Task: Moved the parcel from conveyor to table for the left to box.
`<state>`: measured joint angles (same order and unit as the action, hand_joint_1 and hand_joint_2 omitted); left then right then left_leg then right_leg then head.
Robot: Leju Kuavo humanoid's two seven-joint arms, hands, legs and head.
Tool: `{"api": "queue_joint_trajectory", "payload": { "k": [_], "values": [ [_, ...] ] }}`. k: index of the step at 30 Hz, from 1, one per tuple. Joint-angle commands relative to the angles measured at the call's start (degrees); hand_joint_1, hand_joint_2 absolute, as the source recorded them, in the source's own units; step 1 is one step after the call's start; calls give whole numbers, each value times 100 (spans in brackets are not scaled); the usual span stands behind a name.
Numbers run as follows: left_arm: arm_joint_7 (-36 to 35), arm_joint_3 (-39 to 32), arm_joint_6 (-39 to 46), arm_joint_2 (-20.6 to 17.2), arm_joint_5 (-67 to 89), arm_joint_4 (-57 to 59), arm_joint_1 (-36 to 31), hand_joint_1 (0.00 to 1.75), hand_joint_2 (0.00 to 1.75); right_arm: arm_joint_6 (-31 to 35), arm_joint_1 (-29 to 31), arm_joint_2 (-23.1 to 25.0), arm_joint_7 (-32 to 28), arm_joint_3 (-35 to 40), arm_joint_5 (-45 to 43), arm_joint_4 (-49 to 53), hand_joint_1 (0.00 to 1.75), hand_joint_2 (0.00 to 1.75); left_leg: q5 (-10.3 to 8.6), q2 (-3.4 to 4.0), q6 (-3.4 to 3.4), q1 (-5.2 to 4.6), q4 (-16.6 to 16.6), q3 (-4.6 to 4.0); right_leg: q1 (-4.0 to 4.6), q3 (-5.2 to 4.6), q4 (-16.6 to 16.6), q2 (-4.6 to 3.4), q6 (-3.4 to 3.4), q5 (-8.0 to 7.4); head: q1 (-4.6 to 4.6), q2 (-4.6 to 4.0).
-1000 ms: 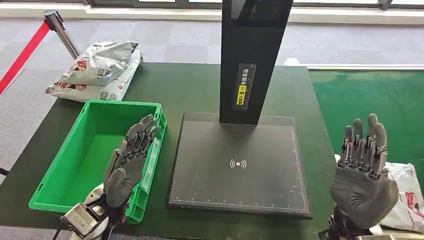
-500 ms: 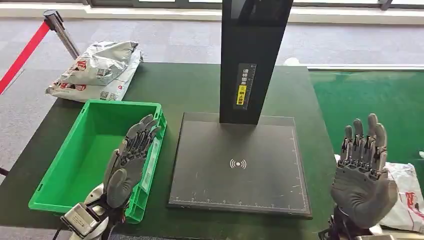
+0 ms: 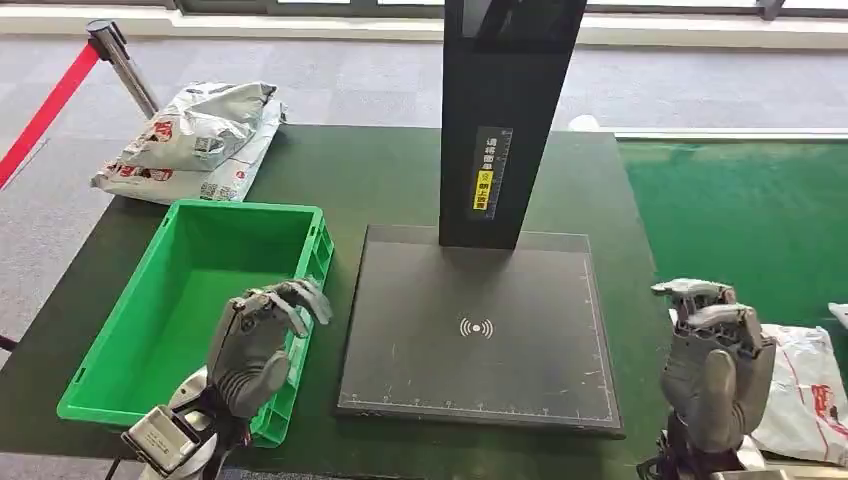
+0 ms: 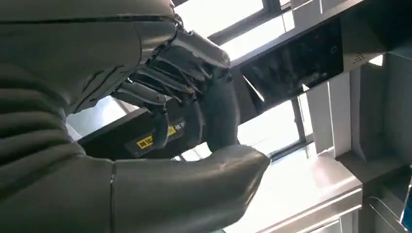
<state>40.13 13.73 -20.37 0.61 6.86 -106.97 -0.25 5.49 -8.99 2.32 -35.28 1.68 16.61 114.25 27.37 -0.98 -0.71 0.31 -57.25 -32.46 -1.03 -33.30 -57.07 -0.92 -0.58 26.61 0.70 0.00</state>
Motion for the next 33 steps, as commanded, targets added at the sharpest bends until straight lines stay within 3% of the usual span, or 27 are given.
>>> {"api": "queue_joint_trajectory", "payload": {
  "k": [1, 20, 26, 29, 33],
  "values": [
    [-1398, 409, 4514, 455, 4203, 1049, 46, 175, 175, -204, 430, 148, 1183, 526, 1782, -1220, 175, 175, -3, 0, 1, 2, 3, 1, 3, 4, 5, 10, 3, -3, 0, 0],
    [-1495, 400, 4618, 457, 4384, 1034, 66, 175, 175, -180, 432, 135, 1188, 529, 1788, -1188, 175, 175, -3, 1, 2, 7, 5, 7, 10, 14, 12, 15, 5, -4, 0, 0],
    [-1550, 403, 4679, 451, 4521, 1025, 80, 175, 175, -136, 427, 136, 1204, 518, 1823, -1166, 175, 175, -6, 44, 0, 8, 14, 16, 10, 13, 19, -24, 5, -16, 0, 0],
    [-1550, 403, 4679, 451, 4521, 1025, 80, 175, 175, -136, 427, 136, 1204, 518, 1823, -1166, 175, 175, -3, -19, 4, 4, 1, 7, 6, 23, 9, 28, 1, 3, 2, 0],
    [-1550, 403, 4679, 451, 4521, 1025, 80, 175, 175, -136, 427, 136, 1204, 518, 1823, -1166, 175, 175, 2, -7, 4, 3, 2, 11, 4, 23, 10, 13, -1, 3, 0, 0]
  ]
}}
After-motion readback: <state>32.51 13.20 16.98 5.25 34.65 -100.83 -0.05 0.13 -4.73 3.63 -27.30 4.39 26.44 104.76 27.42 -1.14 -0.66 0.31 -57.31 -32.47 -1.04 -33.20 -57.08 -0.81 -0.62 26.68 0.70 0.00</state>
